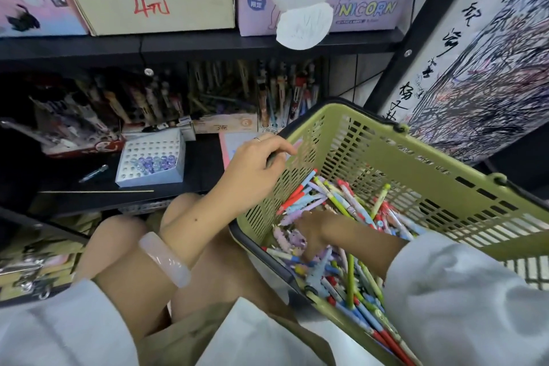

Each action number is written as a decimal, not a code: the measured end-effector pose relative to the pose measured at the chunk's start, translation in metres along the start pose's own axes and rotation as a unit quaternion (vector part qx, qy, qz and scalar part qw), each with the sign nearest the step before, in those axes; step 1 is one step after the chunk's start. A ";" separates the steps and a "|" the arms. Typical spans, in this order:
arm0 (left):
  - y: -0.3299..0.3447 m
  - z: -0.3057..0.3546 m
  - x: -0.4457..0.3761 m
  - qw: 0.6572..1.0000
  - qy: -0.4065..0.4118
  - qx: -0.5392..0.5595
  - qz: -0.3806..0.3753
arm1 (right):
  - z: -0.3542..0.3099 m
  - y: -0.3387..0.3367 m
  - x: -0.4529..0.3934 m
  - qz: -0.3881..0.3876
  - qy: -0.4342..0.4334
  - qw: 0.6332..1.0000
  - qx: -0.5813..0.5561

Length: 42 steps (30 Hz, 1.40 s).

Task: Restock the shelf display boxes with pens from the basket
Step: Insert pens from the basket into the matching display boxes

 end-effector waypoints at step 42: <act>0.000 0.006 0.001 0.998 0.039 -0.038 0.002 | 0.026 -0.015 0.032 0.222 -0.093 0.949 -0.204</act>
Point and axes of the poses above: each hand's wrist, its own x-axis away from the middle knuckle, its own y-axis out of the palm, z = x × y, the point moved 4 cm from there along -x, towards the middle knuckle, and after that the axes turned 11 degrees about -x, right-handed, at the moved point
